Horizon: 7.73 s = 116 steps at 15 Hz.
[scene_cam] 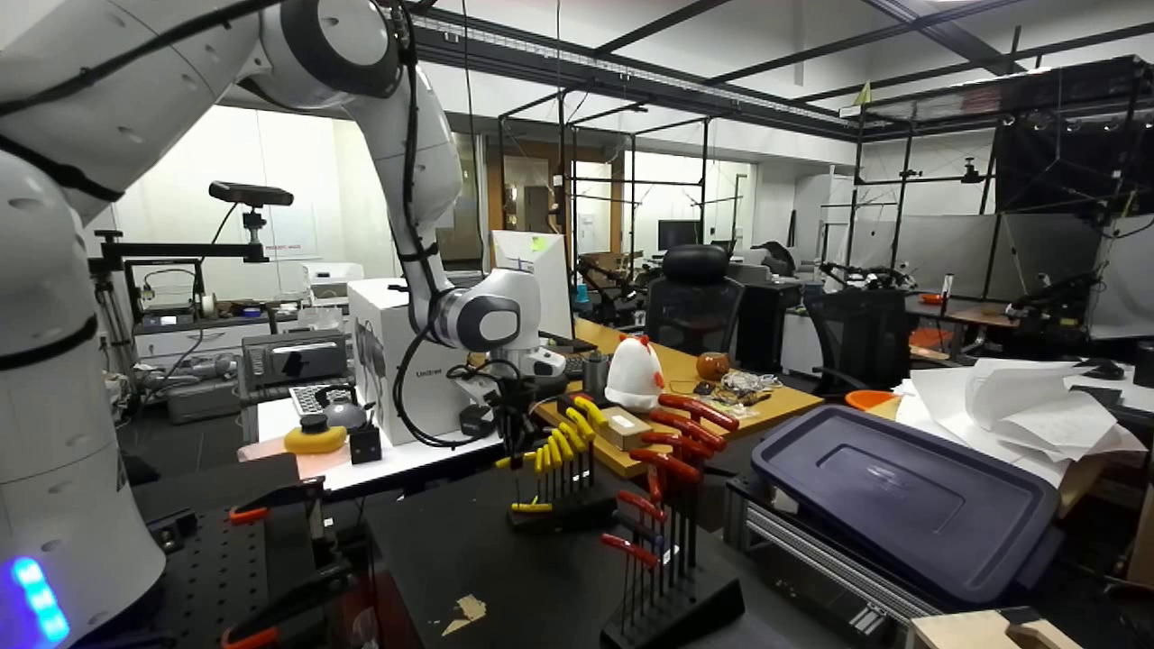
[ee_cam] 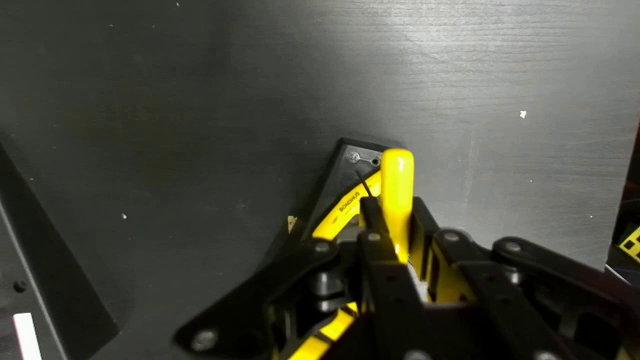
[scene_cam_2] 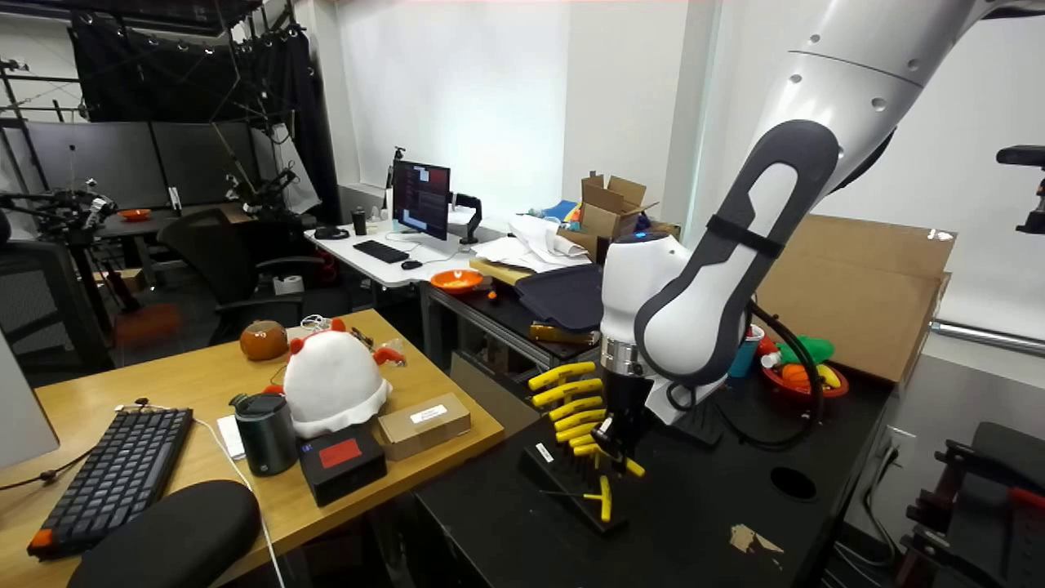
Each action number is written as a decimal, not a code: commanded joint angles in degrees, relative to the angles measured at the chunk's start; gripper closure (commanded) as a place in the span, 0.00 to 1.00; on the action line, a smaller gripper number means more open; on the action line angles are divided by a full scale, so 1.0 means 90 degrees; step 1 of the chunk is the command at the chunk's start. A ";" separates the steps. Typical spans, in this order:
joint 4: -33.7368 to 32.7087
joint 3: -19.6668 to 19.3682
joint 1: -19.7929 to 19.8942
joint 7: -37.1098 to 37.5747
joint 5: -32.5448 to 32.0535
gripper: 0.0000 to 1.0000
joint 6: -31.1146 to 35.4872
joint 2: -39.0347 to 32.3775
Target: Remove two yellow wrenches from the stand.
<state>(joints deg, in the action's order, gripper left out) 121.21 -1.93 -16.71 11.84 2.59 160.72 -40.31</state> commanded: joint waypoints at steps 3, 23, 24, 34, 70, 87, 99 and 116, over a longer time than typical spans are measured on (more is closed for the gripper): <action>0.0548 0.0053 0.0305 0.0160 0.0074 0.96 -0.0048 0.0503; 0.0928 0.1898 0.3218 -0.1134 0.2289 0.96 0.0172 0.0125; 0.0947 0.2132 0.3472 -0.1389 0.2487 0.96 0.0246 0.0058; 0.1335 0.2740 0.4415 -0.1852 0.3251 0.96 0.0891 -0.0205; 0.1088 0.2695 0.5266 -0.3196 0.3091 0.96 -0.1359 -0.0444; 0.0715 0.1677 0.4640 -0.3766 0.3993 0.96 -0.2616 -0.0732; 0.0668 0.1231 0.3687 -0.3022 0.4076 0.58 -0.2092 -0.0673; 0.0731 0.0952 0.2574 -0.1773 0.3200 0.00 -0.1541 -0.0257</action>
<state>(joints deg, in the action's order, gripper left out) 126.57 7.31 8.43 -7.11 33.85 145.92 -44.90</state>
